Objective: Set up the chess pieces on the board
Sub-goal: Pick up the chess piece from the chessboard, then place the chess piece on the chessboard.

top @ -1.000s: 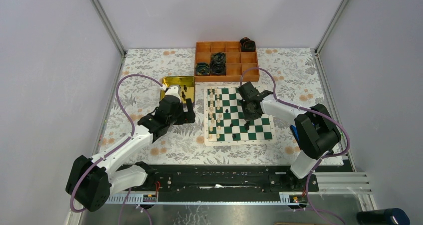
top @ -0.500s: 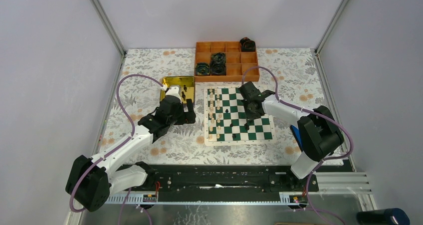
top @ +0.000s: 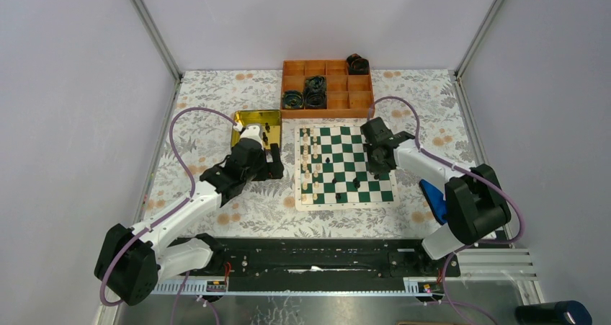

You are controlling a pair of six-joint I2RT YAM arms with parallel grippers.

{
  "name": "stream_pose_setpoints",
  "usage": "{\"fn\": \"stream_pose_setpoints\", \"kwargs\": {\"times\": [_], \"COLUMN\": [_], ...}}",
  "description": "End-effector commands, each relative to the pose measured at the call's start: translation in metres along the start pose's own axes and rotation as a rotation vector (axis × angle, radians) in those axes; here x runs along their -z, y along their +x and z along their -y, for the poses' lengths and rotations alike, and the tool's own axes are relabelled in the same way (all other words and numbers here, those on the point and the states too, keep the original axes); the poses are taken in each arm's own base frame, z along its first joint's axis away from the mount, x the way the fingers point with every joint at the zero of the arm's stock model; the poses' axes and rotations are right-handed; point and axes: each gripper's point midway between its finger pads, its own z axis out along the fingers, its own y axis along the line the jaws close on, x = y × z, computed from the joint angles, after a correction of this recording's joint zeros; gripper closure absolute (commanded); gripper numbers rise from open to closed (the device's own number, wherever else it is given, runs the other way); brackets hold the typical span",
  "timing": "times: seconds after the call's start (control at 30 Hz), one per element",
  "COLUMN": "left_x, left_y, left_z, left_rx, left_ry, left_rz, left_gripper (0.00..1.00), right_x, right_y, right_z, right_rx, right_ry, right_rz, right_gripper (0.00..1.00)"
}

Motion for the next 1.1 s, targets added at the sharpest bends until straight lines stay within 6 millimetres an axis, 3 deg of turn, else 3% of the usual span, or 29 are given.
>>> {"fn": "stream_pose_setpoints", "kwargs": {"times": [0.0,0.57,1.07], "left_x": [0.002,0.003,0.003], "left_y": [-0.012,-0.013,-0.012], "left_z": [0.006,0.007,0.007], "left_rx": [-0.024,-0.027,-0.031], "left_ry": [0.018,0.02,0.012], "left_rz": [0.047,0.051,0.048], "left_gripper": [0.01,0.01,0.01], "right_x": [0.01,0.004,-0.004], "right_y": [0.004,0.026,0.034], "right_z": [0.022,0.037,0.033], "right_rx": [-0.062,-0.107,-0.131], "right_ry": [0.036,0.048,0.005], "right_rz": [0.001,-0.093,-0.137], "right_gripper": [0.98,0.97,0.95]}}
